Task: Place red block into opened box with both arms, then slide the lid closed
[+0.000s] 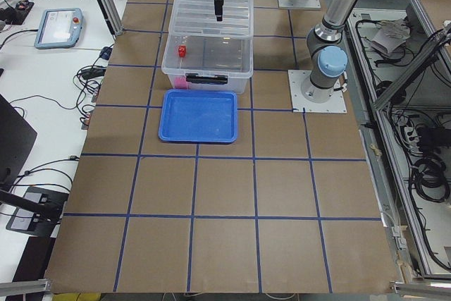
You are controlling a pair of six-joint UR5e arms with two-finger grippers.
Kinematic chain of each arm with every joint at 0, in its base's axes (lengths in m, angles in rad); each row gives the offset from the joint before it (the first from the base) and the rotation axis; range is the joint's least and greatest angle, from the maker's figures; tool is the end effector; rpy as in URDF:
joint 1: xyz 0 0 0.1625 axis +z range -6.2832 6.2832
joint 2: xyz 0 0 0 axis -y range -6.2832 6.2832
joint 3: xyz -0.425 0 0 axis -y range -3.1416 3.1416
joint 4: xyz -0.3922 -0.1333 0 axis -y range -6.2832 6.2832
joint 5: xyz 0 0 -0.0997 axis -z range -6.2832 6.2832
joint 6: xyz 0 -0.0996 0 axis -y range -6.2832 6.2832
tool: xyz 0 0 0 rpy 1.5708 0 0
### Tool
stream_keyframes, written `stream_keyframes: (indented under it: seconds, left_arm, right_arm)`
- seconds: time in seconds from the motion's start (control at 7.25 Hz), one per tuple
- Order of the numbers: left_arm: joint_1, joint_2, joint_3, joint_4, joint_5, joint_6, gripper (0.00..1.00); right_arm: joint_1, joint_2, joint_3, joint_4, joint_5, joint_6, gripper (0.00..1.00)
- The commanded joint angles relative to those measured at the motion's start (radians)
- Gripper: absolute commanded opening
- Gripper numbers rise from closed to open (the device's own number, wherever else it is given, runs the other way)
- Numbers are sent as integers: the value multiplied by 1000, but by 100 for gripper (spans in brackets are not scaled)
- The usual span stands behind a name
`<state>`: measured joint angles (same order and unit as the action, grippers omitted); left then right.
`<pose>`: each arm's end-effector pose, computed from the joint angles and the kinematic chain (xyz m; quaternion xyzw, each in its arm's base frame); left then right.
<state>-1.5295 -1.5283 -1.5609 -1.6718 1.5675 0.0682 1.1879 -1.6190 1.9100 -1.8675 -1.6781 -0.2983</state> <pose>-0.1142 -0.4735 0.5033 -0.0134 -0.9996 -0.0242 0.0030 -0.0564 -0.4683 0.3760 -0.0424 -0.9977 -0.0152 0.0515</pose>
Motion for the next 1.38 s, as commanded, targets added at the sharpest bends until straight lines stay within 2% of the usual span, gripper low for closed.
stream_keyframes:
  seconds: [0.0, 0.28, 1.24]
  left_arm:
    - [-12, 11, -28, -3, 12, 8, 100]
    - [-1, 14, -54, 3, 9, 19, 100]
    - [3, 16, -57, 3, 11, 12, 100]
  right_arm:
    - [2, -2, 60, -78, 17, 5, 98]
    - [21, 2, 64, -76, 110, 27, 98]
    - [269, 34, 58, -119, 138, 259, 98]
